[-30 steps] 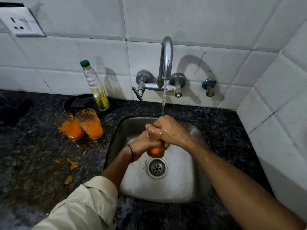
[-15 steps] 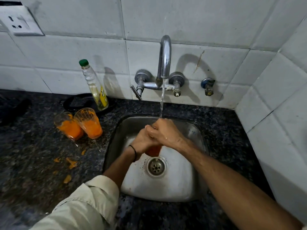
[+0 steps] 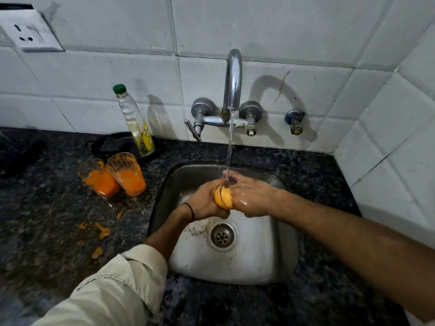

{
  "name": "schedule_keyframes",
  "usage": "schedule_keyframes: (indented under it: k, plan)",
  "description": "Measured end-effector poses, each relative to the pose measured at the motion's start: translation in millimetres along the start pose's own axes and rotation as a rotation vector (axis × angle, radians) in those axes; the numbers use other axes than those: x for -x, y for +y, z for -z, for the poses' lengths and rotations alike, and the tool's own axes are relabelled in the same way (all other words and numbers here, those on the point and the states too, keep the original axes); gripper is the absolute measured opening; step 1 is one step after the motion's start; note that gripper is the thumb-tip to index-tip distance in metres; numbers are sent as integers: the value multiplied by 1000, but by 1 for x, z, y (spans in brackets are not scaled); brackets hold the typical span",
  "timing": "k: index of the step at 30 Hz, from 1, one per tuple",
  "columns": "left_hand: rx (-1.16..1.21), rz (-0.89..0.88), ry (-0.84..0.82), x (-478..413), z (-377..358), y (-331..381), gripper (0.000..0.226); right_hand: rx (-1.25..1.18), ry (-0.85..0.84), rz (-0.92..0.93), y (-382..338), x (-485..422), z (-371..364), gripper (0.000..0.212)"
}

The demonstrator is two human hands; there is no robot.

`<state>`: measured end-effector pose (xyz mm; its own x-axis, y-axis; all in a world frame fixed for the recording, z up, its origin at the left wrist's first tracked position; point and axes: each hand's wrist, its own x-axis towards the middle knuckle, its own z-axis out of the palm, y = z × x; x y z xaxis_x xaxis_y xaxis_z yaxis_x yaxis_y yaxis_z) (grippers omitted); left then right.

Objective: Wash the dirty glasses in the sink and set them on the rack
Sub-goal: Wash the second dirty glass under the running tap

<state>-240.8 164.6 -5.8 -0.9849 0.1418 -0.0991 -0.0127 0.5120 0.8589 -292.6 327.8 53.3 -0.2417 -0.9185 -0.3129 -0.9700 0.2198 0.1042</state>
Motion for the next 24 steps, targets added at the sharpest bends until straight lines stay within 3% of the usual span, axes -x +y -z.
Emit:
schedule_keyframes:
  k: [2, 5, 8, 9, 11, 14, 16, 18, 21, 22, 24]
  plan:
    - [22, -30, 40, -3, -4, 3, 65, -117, 31, -104, 1, -10, -2, 36]
    - [25, -69, 196, -5, -4, 1, 48, -587, 78, -429, -11, -30, -16, 30]
    - [-10, -30, 316, -7, -4, -3, 28, -1022, 450, -631, -35, -47, -29, 22]
    - [-3, -15, 331, -7, -3, -5, 27, -1025, 573, -600, -42, -47, -33, 28]
    - [57, 17, 297, -4, 4, -11, 39, -775, 627, -397, -40, -34, -44, 37]
    - [-34, 25, 173, 0, 8, -10, 52, -228, 437, -109, -7, -9, -39, 46]
    - [-90, 17, 142, -1, 5, -2, 59, -256, 288, -115, -2, -2, -24, 48]
    - [-117, 44, 166, -5, 3, 2, 67, -544, 227, -259, -7, -9, -16, 42]
    - [-297, 111, 182, -5, 9, 5, 70, -1024, 285, -435, -17, -29, -17, 28]
    - [-384, 142, 176, -3, 12, 9, 71, -1255, 292, -548, -19, -32, -20, 26]
    - [-590, 192, 149, 0, 16, 20, 73, -1883, 512, -664, -30, -40, -38, 25]
